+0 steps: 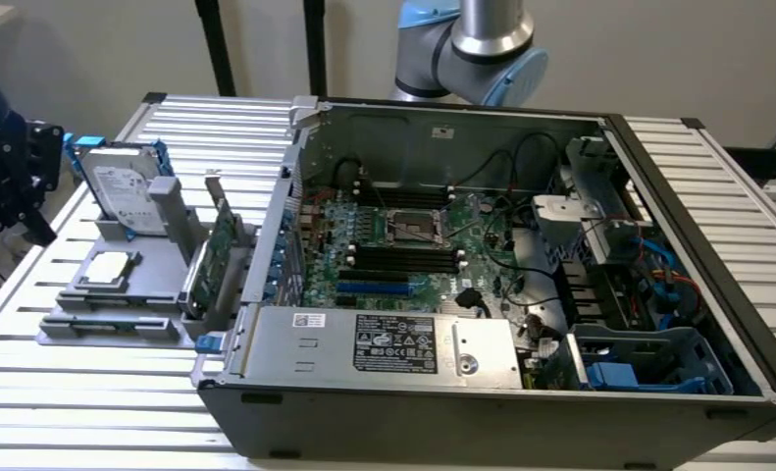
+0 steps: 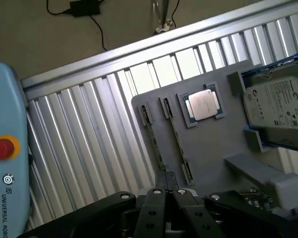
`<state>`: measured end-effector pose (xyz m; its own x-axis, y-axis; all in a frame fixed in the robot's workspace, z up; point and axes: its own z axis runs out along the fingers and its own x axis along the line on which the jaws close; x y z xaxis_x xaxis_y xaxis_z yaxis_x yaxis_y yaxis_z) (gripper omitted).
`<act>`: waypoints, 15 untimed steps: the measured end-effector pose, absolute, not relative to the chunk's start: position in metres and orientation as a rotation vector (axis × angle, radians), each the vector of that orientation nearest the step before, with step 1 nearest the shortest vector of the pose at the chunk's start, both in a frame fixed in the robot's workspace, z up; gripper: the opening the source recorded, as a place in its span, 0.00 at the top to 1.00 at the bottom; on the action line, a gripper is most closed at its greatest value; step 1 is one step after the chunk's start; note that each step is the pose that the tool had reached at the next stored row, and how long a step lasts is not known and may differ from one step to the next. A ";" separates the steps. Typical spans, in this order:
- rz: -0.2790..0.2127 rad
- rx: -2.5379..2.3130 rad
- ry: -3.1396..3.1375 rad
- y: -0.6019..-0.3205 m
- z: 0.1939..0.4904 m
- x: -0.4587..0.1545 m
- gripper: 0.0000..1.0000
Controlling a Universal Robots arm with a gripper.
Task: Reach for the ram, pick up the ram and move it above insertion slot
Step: 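Pick up the ram and move it above insertion slot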
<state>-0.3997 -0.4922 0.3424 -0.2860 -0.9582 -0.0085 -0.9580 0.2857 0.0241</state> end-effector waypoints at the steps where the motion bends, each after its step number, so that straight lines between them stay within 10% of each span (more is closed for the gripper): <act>1: -0.036 1.896 -2.496 -0.492 0.342 -0.400 0.89; 15: -0.001 2.215 -2.254 -0.492 0.336 -0.400 0.89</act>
